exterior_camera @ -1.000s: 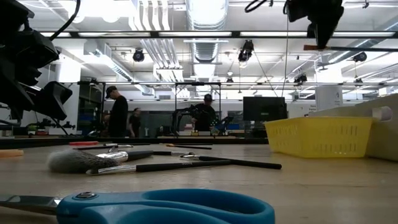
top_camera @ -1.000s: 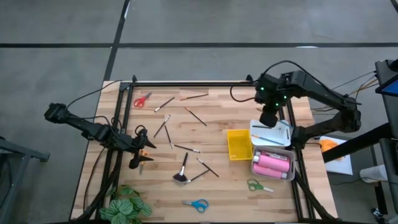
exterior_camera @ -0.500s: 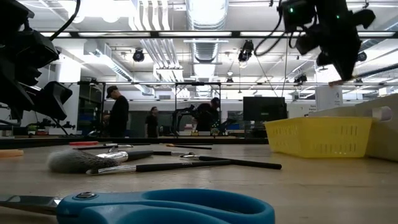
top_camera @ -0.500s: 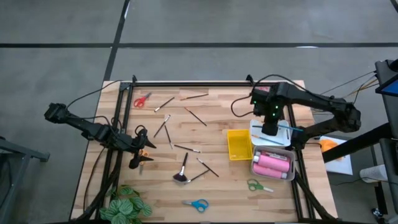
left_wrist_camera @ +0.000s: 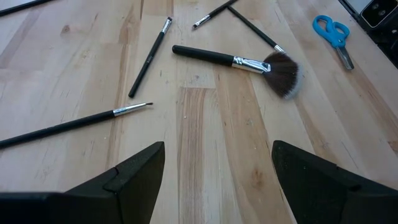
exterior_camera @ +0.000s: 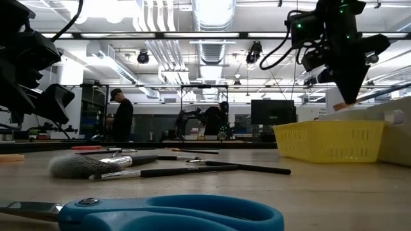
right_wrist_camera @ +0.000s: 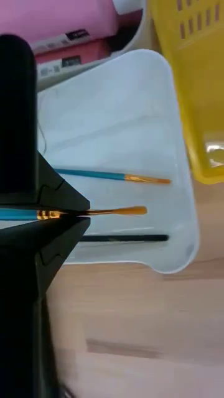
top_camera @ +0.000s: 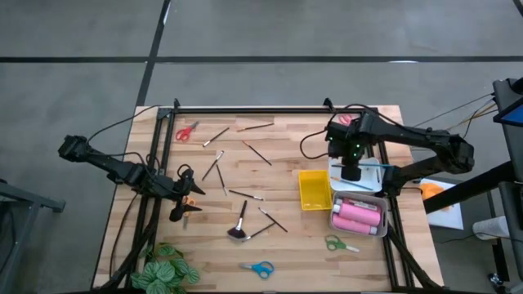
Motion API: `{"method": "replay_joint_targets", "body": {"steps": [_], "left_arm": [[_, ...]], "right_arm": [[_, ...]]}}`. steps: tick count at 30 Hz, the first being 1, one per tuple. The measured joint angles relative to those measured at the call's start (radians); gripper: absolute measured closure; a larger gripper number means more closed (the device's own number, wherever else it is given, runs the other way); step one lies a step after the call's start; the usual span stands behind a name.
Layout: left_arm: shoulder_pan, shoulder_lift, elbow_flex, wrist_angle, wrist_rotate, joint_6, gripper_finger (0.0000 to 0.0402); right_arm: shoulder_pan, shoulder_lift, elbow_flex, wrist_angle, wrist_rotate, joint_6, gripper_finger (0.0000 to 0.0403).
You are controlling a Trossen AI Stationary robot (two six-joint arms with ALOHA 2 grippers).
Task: Pick & Place Paint Supplies
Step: Put the blue paint brush into the white bin
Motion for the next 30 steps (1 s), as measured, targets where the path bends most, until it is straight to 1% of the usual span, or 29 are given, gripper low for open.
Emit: {"method": "replay_joint_targets", "body": {"steps": [5, 8, 12, 19, 30], "left_arm": [[0.000, 0.000, 0.000, 0.000, 0.000, 0.000, 0.0101], [0.000, 0.000, 0.000, 0.000, 0.000, 0.000, 0.0101], [0.000, 0.000, 0.000, 0.000, 0.000, 0.000, 0.0101], [0.000, 0.000, 0.000, 0.000, 0.000, 0.000, 0.0101], [0.000, 0.000, 0.000, 0.000, 0.000, 0.000, 0.0101]], "right_arm": [[0.000, 0.000, -0.047, 0.085, -0.008, -0.018, 0.0383], [0.002, 0.001, -0.072, 0.106, -0.011, -0.018, 0.0383], [0.006, 0.002, -0.112, 0.138, -0.043, -0.018, 0.0383], [0.027, 0.003, -0.206, 0.274, -0.058, -0.001, 0.0383], [0.031, 0.003, -0.208, 0.281, -0.058, -0.001, 0.0383]]}}
